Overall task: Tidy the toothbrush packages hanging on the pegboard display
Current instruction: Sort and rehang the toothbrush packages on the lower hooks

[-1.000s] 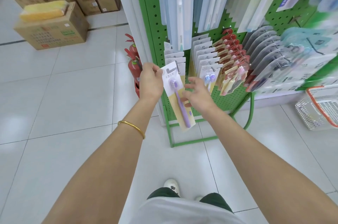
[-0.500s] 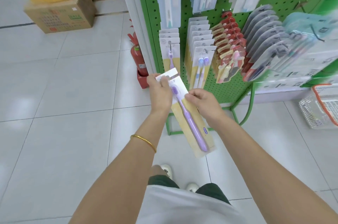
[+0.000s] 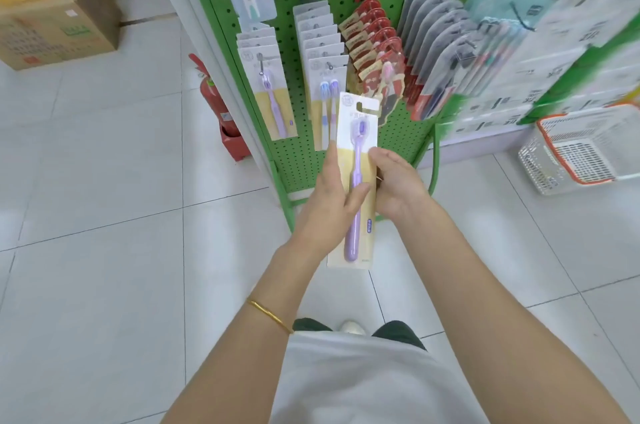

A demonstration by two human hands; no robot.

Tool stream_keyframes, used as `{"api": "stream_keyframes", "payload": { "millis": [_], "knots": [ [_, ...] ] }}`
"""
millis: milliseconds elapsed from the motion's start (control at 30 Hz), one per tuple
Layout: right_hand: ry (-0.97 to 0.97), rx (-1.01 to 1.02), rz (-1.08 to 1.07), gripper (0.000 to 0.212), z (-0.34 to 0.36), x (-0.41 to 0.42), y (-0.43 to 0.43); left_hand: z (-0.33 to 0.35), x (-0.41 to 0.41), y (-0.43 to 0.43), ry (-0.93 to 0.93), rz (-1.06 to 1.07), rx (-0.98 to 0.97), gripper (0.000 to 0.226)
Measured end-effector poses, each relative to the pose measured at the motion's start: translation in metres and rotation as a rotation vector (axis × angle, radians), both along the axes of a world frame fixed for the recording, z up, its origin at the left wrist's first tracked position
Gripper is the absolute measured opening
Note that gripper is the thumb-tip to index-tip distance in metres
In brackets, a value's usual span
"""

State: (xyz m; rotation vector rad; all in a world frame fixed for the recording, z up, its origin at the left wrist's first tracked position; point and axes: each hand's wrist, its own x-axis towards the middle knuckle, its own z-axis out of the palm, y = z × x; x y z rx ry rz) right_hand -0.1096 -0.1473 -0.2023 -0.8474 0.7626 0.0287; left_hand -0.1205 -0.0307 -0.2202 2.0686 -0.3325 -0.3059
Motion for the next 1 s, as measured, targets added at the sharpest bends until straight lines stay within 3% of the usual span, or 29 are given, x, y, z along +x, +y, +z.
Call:
{"api": "stream_keyframes", "payload": {
  "millis": [133, 267, 367, 533, 667, 733, 833, 1000],
  "knots": [
    [0.007, 0.002, -0.201, 0.016, 0.003, -0.003, -0.018, 0.014, -0.015, -0.001, -0.001, -0.160, 0.111, 0.083],
    [-0.023, 0.023, -0.296, 0.013, 0.008, -0.003, -0.029, 0.023, -0.025, -0.006, -0.136, -0.182, 0.201, 0.074],
    [-0.048, 0.081, -0.336, 0.005, 0.010, -0.004, -0.036, 0.025, -0.028, -0.010, -0.152, -0.254, 0.356, 0.092],
    [-0.065, 0.136, -0.280, 0.025, 0.014, -0.015, -0.044, 0.025, -0.033, -0.017, -0.081, -0.326, 0.393, 0.107],
    [-0.101, -0.083, -0.094, 0.024, 0.012, -0.027, -0.052, 0.035, -0.034, -0.022, 0.185, -0.314, 0.220, 0.092],
    [-0.126, -0.179, 0.018, 0.020, 0.008, -0.034, -0.052, 0.039, -0.032, -0.023, 0.341, -0.239, -0.015, 0.075],
    [-0.153, -0.239, -0.029, 0.009, 0.002, -0.041, -0.045, 0.040, -0.030, -0.021, 0.548, -0.150, -0.323, 0.060],
    [-0.168, -0.366, 0.011, 0.020, -0.001, -0.045, -0.042, 0.037, -0.030, -0.014, 0.632, -0.141, -0.380, 0.041]
  ]
}}
